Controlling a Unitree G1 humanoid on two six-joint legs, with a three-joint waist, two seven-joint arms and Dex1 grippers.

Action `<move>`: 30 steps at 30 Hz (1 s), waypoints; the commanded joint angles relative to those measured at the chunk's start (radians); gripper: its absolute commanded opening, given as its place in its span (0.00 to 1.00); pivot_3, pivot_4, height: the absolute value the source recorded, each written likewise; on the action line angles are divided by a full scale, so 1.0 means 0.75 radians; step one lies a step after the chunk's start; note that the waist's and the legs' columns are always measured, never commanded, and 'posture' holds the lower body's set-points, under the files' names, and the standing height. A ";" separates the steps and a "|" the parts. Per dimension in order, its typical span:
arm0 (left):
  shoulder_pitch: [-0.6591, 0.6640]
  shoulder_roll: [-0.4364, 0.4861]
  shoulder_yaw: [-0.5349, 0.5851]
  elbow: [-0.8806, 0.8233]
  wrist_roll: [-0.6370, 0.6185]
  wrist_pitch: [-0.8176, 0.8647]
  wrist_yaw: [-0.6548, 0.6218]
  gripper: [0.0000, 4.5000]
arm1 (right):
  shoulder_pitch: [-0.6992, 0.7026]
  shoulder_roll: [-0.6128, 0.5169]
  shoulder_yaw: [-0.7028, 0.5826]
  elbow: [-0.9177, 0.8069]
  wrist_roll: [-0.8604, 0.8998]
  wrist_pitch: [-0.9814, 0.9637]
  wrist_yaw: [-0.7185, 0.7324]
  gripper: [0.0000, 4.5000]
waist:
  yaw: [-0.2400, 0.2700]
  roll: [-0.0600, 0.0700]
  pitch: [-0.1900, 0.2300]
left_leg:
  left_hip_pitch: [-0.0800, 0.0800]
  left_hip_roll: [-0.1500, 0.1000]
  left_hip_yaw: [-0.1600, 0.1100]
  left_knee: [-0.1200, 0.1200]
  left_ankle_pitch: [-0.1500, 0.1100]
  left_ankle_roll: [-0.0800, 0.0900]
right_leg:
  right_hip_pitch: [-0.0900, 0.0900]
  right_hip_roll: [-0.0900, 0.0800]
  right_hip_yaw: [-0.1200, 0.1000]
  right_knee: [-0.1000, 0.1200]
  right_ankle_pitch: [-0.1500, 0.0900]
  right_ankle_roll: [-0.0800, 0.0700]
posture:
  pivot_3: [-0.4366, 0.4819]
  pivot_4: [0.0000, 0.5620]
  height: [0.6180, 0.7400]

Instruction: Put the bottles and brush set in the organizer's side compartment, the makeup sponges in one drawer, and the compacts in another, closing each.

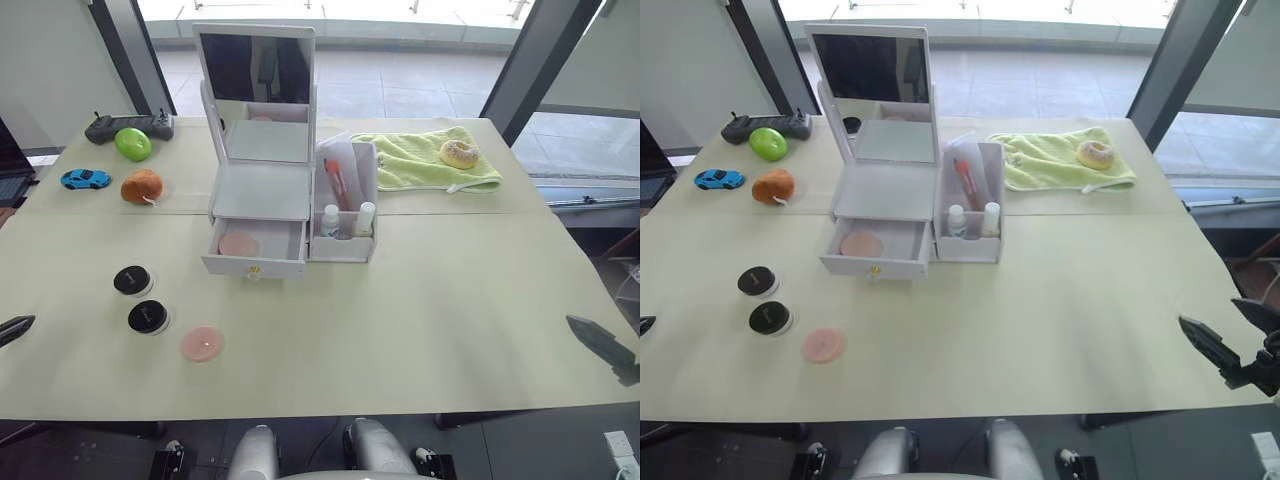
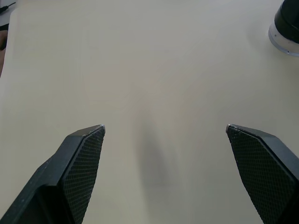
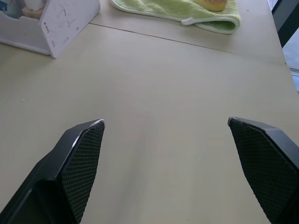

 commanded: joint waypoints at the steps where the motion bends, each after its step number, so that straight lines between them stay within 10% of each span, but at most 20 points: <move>1: -0.019 0.032 0.032 -0.050 -0.034 -0.014 -0.037 0.99 | -0.042 -0.047 0.036 -0.069 0.031 0.018 -0.025 1.00 | -0.001 0.000 0.000 | 0.000 0.000 0.000 0.000 0.000 0.000 | 0.000 0.000 0.000 0.000 0.000 0.000 | 0.48 0.27 1.00; 18: 0.742 -0.496 0.216 -1.839 -0.532 0.791 0.182 0.99 | -1.080 -0.049 1.037 -0.232 0.291 0.243 -0.289 1.00 | 0.001 0.003 -0.001 | -0.006 0.001 -0.003 0.005 0.000 0.000 | -0.001 0.000 0.000 0.001 0.003 -0.004 | 0.48 0.27 1.00; 30: 0.963 -0.830 0.066 -2.164 -0.374 0.745 0.519 0.99 | -1.285 0.025 1.264 -0.165 0.269 0.214 -0.135 1.00 | 0.003 0.005 -0.003 | -0.005 -0.002 -0.003 0.007 0.000 0.000 | 0.001 0.000 0.001 -0.001 0.006 -0.008 | 0.48 0.27 1.00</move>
